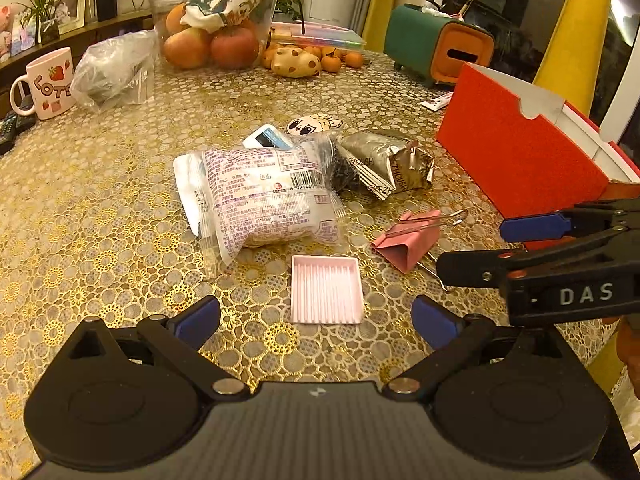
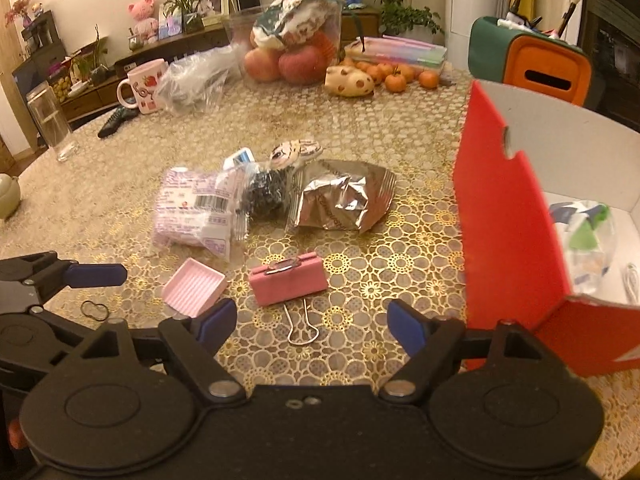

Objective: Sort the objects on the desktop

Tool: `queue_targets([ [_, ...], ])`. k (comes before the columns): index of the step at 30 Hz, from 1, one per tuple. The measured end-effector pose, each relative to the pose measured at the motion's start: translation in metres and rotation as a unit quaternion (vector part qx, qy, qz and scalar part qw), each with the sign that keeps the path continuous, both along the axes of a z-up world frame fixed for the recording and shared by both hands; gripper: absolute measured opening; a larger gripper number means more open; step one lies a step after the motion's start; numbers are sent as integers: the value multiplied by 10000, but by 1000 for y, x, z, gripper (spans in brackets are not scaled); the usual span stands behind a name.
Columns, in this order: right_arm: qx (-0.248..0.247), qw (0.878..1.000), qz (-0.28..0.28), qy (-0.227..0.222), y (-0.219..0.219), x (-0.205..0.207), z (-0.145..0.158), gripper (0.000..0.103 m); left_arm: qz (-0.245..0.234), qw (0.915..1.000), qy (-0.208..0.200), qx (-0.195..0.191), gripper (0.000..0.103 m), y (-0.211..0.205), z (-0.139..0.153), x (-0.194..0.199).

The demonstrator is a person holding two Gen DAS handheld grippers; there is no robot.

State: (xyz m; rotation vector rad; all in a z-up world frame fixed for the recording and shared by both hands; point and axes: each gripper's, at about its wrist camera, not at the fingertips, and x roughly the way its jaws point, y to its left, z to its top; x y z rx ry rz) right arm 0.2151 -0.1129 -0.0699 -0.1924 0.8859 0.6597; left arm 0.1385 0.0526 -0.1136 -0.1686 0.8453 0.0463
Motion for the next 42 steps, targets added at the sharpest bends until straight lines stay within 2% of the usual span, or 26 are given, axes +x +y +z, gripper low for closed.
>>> queue_targets([
  [8, -34, 10000, 46, 78, 12, 13, -11, 78, -15, 9999, -66, 83, 101, -1, -6, 7],
  [15, -43, 9999, 69, 146, 19, 20, -16, 74, -107, 9997, -110, 204, 89, -7, -8, 8],
  [19, -47, 9998, 107, 181, 22, 21, -18, 69, -104, 9993, -137, 342, 76, -8, -7, 8],
  [26, -94, 9998, 167, 111, 26, 20, -20, 65, -179, 9980, -137, 592, 68, -13, -8, 8],
  [28, -97, 9998, 163, 90, 27, 20, -20, 65, -231, 9975, -154, 653, 57, -14, -7, 8],
  [30, -106, 9998, 167, 71, 28, 20, -20, 64, -239, 9975, -146, 648, 54, -15, -7, 9],
  [32, -108, 9997, 192, 63, 29, 19, -20, 60, -227, 9975, -148, 648, 53, -15, -7, 9],
  [37, -96, 9997, 221, 26, 30, 17, -19, 52, -218, 9974, -185, 665, 40, -15, -6, 9],
  [42, -100, 9999, 140, 14, 30, 16, -19, 52, -209, 9974, -177, 662, 40, -15, -6, 9],
])
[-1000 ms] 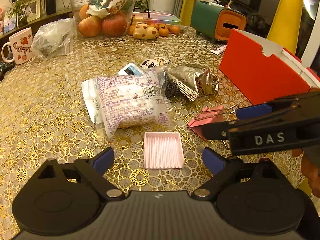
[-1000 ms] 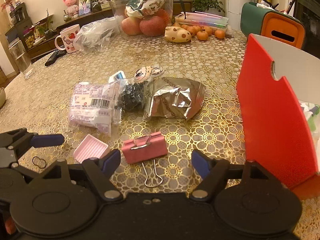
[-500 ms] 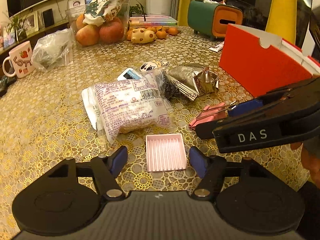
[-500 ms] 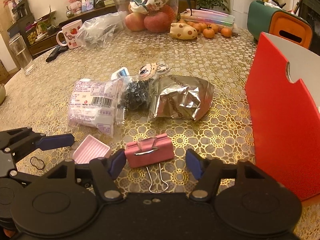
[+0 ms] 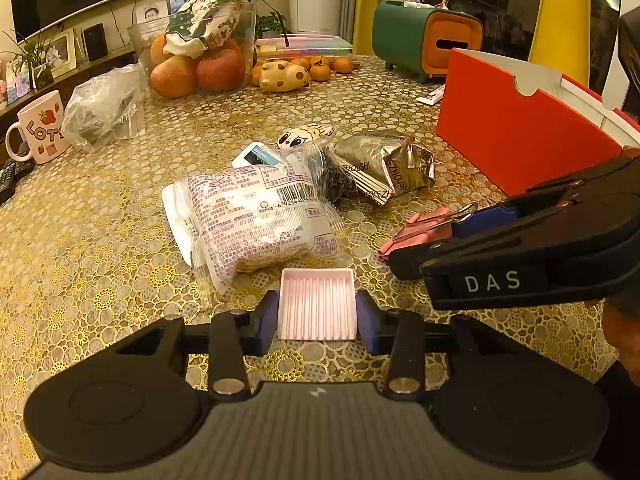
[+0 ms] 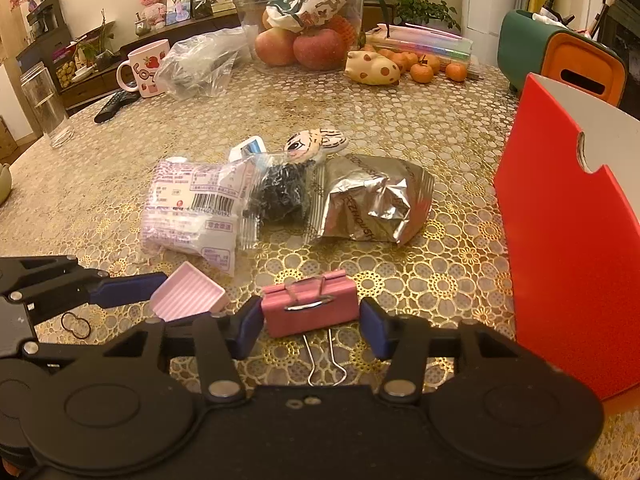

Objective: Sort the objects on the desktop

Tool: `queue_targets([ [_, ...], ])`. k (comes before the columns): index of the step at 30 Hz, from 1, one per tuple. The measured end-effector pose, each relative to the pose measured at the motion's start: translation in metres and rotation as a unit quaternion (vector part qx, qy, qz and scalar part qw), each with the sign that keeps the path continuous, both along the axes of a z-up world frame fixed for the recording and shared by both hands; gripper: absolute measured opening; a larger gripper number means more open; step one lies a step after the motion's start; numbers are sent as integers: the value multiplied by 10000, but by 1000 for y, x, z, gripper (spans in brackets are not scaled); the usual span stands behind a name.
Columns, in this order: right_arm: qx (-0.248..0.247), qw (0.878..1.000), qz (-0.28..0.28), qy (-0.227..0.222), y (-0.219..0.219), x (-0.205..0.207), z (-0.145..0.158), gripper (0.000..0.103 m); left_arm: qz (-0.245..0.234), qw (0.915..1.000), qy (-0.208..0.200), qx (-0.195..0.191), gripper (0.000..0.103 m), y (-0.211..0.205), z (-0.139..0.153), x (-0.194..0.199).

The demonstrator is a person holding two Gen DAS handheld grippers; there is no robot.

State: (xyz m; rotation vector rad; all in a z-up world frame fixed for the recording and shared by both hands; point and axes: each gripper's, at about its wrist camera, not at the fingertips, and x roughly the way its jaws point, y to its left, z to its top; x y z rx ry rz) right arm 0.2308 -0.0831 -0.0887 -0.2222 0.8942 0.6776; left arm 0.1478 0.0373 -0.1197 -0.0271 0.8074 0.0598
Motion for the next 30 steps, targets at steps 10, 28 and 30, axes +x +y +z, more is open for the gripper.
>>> queue_targets([
  [10, 67, 9997, -239, -35, -17, -3, 11, 51, -15, 9999, 21, -158, 39, -3, 4, -1],
  [28, 358, 9985, -349, -230, -61, -34, 64, 52, -219, 9988, -284, -334, 39, -31, 60, -20],
  [30, 382, 9983, -359, -252, -68, -38, 71, 52, -282, 9984, -342, -347, 39, -37, 68, -22],
])
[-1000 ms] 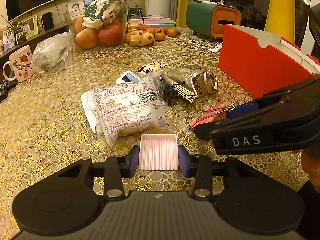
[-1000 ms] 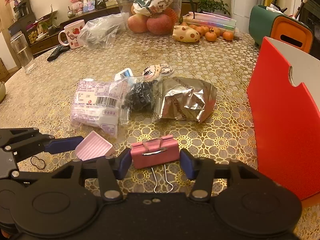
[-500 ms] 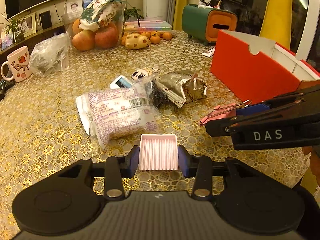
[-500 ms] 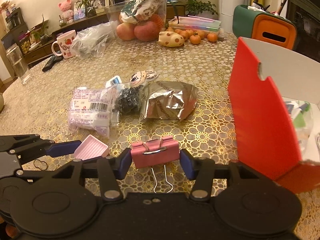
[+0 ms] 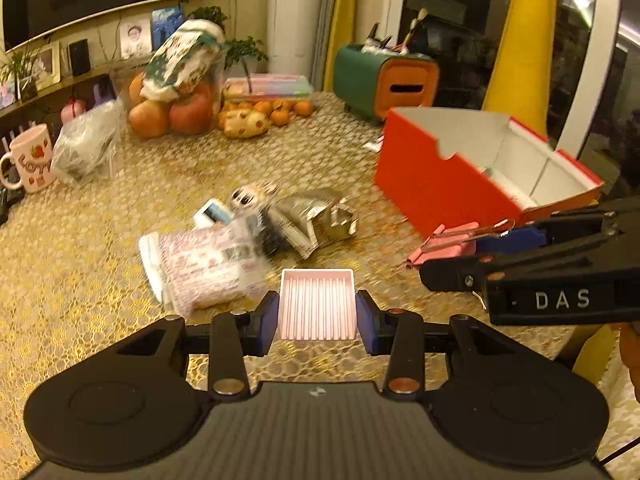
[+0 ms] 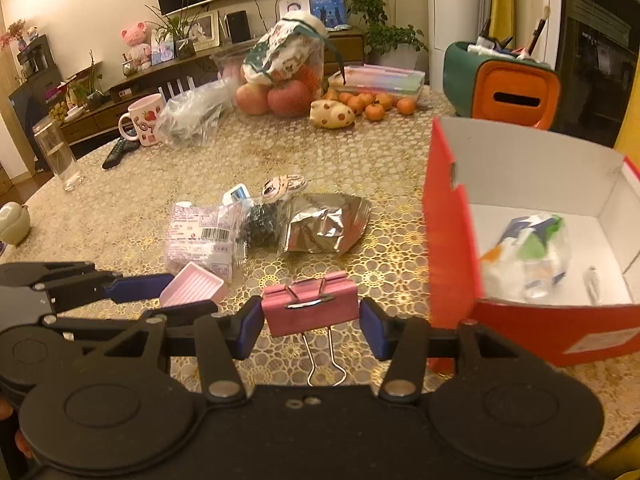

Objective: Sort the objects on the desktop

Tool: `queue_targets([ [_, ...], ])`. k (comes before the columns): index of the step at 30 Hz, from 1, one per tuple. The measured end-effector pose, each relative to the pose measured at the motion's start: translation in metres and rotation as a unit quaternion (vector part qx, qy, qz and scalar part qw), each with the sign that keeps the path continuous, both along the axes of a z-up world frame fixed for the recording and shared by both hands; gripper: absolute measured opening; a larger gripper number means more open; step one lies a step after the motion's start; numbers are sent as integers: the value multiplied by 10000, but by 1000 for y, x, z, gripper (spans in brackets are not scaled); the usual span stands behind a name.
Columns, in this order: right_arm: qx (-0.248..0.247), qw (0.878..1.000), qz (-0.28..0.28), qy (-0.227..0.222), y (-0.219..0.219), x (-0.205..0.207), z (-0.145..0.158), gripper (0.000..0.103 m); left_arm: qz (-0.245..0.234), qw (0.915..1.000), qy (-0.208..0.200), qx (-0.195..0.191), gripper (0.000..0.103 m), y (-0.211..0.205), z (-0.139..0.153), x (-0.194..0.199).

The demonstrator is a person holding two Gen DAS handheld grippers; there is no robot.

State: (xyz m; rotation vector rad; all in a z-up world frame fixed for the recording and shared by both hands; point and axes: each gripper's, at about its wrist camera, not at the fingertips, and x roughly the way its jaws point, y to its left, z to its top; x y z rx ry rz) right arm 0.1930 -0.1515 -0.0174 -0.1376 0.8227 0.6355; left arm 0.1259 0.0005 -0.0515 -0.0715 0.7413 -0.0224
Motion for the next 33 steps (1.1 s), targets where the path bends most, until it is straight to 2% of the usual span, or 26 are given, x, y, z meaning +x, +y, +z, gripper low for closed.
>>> queue_targets([
  [10, 224, 9996, -123, -132, -46, -16, 31, 52, -385, 9990, -230, 20, 39, -38, 37, -3],
  [19, 350, 9977, -360, -453, -99, -16, 54, 52, -882, 9950, -452, 102, 39, -82, 67, 6],
  [33, 229, 9929, -853, -797, -158, 24, 67, 52, -1414, 9886, -491, 154, 39, -133, 84, 50],
])
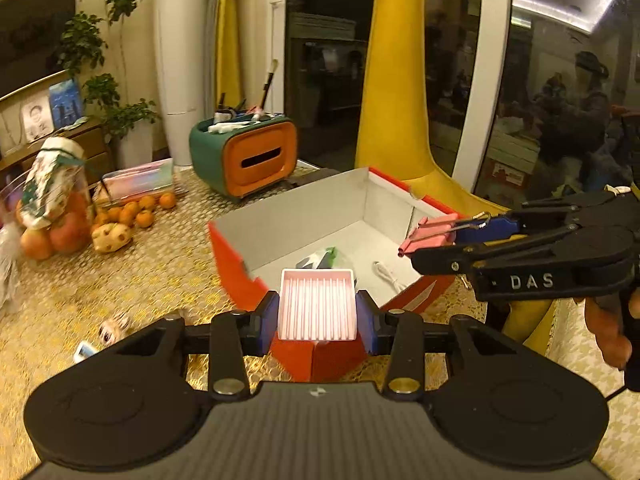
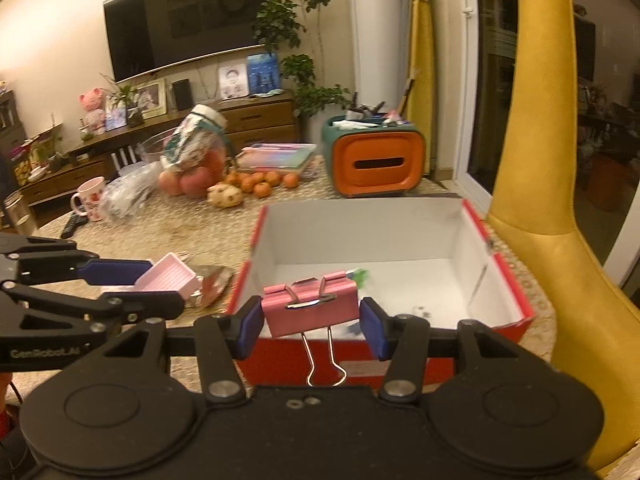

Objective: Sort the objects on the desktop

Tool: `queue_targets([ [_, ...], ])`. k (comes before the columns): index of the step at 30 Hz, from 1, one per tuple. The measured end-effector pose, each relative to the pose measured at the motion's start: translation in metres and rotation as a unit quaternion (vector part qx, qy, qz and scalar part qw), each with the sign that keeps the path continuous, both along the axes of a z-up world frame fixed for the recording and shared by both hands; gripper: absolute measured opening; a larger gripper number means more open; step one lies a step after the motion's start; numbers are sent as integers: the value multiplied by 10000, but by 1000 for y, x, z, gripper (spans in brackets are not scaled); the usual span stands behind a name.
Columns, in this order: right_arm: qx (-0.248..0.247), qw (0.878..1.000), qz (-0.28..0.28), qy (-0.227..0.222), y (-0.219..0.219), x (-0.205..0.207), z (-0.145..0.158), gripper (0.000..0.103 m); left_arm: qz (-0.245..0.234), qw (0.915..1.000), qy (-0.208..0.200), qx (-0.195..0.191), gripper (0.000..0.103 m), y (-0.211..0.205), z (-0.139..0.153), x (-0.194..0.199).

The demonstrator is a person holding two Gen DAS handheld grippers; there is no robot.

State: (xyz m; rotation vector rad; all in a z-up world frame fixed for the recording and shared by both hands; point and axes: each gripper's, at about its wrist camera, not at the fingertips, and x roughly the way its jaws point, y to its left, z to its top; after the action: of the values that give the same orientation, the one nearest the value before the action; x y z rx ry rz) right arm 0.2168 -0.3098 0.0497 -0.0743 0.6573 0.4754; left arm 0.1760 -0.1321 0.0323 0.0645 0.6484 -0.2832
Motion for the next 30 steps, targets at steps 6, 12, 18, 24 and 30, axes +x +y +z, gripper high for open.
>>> queue_targets([
  [6, -113, 9997, -200, -13, -17, 34, -3, 52, -165, 9997, 120, 104, 39, -12, -2, 32],
  [12, -158, 9991, -375, 120, -27, 68, -13, 52, -309, 9989, 325, 142, 39, -19, -4, 67],
  [18, -270, 9983, -478, 217, -27, 97, -25, 52, -485, 9966, 582, 329, 39, -31, -12, 102],
  [24, -408, 9966, -575, 422, -26, 127, -40, 52, -638, 9929, 937, 360, 39, -47, -26, 133],
  [30, -469, 9941, -605, 775, -27, 155, -58, 52, -945, 9866, 1215, 549, 39, -74, -49, 152],
])
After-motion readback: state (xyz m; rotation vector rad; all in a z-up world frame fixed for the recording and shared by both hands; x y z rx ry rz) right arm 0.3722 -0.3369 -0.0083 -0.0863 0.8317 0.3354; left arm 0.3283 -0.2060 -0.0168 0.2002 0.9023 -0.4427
